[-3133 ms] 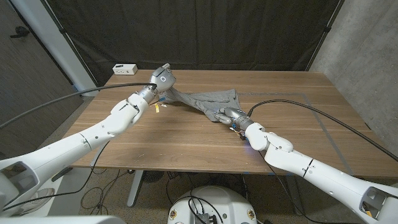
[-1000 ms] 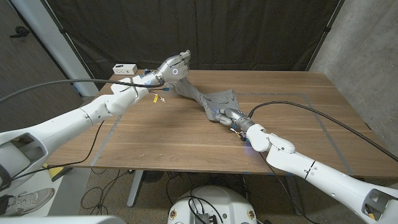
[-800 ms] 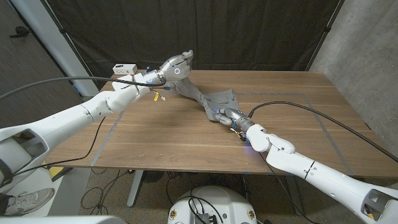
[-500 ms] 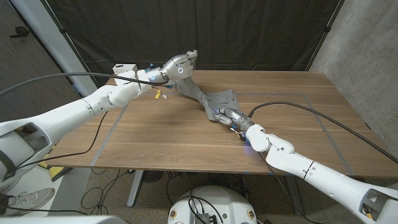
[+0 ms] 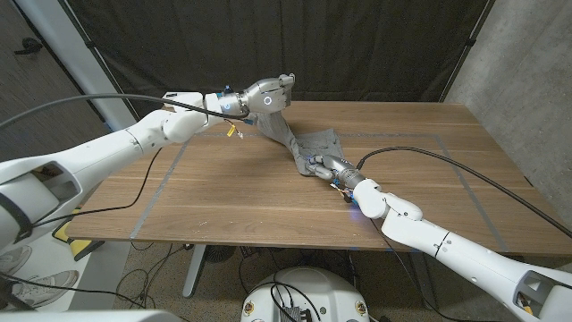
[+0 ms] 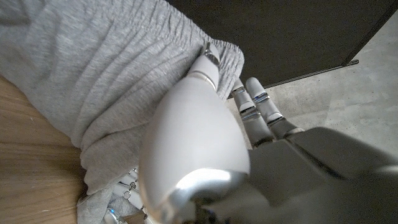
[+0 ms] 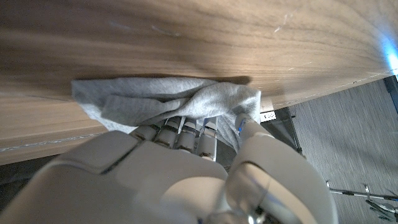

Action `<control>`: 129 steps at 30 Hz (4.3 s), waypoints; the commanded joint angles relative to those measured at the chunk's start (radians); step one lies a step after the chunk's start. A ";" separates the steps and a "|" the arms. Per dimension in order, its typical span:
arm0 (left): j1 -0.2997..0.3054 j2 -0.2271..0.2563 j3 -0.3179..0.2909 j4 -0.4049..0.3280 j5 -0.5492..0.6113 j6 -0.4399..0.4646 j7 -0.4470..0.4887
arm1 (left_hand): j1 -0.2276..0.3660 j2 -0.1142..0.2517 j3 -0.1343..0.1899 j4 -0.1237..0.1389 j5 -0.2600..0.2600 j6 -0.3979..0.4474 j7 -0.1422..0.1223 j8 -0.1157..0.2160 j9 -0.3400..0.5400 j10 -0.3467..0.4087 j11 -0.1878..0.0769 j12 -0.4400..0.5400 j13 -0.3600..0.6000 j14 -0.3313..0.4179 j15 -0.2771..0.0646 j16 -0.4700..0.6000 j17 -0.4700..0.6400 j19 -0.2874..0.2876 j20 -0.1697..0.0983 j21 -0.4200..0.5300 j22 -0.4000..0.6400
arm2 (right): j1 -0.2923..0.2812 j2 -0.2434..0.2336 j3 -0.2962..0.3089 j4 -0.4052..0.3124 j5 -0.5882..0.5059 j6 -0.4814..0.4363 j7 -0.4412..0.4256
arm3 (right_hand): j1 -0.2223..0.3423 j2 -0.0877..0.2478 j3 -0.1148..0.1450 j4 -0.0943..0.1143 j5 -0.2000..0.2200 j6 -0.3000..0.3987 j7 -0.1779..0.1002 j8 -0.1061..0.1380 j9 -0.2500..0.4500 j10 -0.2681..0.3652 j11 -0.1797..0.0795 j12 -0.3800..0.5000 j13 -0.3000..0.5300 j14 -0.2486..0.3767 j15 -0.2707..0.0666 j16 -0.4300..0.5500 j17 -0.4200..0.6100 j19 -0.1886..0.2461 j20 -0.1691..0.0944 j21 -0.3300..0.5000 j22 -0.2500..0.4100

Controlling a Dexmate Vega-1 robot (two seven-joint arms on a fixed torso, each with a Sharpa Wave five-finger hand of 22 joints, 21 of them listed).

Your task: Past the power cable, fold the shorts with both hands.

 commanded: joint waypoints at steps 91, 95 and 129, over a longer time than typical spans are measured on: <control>-0.208 -0.551 0.571 0.621 -0.391 0.308 0.211 | -0.579 -0.035 -0.163 0.246 0.137 -0.967 -0.036 -0.478 -0.098 -0.669 0.020 -0.013 -0.001 -0.193 -0.160 -0.023 -0.012 -0.017 0.049 -0.087 -0.011 | -0.029 -0.023 0.018 0.010 0.062 0.073 0.039 | 0.009 -0.007 0.007 -0.036 -0.013 -0.001 -0.002 -0.008 0.002 -0.010 0.016 -0.010 0.004 0.005 -0.015 0.001 0.006 0.051 0.052 0.020 0.002; -0.172 -0.556 0.539 0.615 -0.416 0.374 0.233 | -0.625 -0.032 -0.181 0.270 0.144 -0.991 -0.035 -0.480 -0.098 -0.702 0.020 -0.016 -0.001 -0.214 -0.157 -0.025 -0.011 -0.021 0.059 -0.098 -0.010 | -0.027 -0.021 0.018 0.008 0.058 0.072 0.036 | 0.008 -0.007 0.007 -0.037 -0.013 -0.003 -0.002 -0.008 0.002 -0.010 0.020 -0.010 0.004 0.006 -0.014 0.001 0.006 0.052 0.053 0.020 0.002; 0.092 -0.356 0.242 0.212 -0.486 0.514 -0.008 | -0.878 0.063 -0.097 0.326 0.092 -1.102 -0.034 -0.477 -0.096 -0.815 0.062 -0.005 -0.001 -0.313 -0.066 -0.021 -0.005 -0.080 0.140 -0.126 0.002 | -0.071 -0.098 0.069 -0.228 -0.019 -0.016 0.032 | 0.014 -0.018 0.005 -0.061 -0.015 -0.026 -0.007 -0.013 0.003 -0.024 0.028 -0.012 0.004 0.001 -0.006 0.000 0.004 0.063 0.070 0.019 0.003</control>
